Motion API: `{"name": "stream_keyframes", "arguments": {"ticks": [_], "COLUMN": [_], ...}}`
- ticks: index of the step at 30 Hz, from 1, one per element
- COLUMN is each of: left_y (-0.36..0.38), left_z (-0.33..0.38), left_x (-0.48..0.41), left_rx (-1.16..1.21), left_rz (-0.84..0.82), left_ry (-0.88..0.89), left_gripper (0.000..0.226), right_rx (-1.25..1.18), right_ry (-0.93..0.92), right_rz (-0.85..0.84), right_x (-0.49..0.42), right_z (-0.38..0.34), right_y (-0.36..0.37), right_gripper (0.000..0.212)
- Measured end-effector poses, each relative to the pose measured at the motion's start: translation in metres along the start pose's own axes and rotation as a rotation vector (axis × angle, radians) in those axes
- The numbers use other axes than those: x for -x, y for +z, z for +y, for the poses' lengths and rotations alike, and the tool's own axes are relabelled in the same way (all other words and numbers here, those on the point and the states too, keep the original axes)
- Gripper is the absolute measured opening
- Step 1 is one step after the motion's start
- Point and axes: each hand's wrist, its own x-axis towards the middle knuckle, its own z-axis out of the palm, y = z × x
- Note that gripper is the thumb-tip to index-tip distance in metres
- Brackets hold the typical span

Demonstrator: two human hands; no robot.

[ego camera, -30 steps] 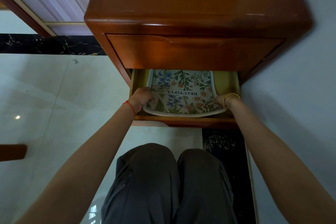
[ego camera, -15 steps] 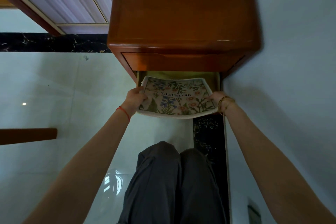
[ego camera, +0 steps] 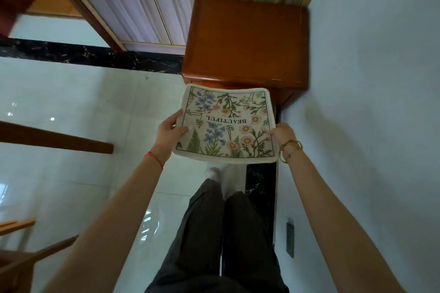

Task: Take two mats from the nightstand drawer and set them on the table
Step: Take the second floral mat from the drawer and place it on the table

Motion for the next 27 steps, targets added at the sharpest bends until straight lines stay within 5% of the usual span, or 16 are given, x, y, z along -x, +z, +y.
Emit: {"name": "stream_keyframes", "arguments": {"ticks": [2, 6, 14, 27], "left_y": [-0.014, -0.043, -0.087, -0.174], "left_z": [0.015, 0.047, 0.084, 0.094], "left_x": [0.034, 0.099, 0.197, 0.220], "left_rx": [0.061, 0.159, 0.296, 0.517], "left_rz": [0.022, 0.043, 0.161, 0.321], "left_ry": [0.040, 0.102, 0.201, 0.278], "left_gripper": [0.062, 0.063, 0.059, 0.054], "right_rx": [-0.083, -0.265, -0.317, -0.251], "right_ry": [-0.009, -0.086, -0.303, -0.568], "right_rz": [0.014, 0.040, -0.035, -0.209], "right_x": [0.033, 0.094, 0.174, 0.219], "right_z": [-0.008, -0.032, -0.079, -0.177], "right_y": [-0.012, -0.031, -0.052, 0.003], "right_gripper": [0.034, 0.017, 0.015, 0.021]}}
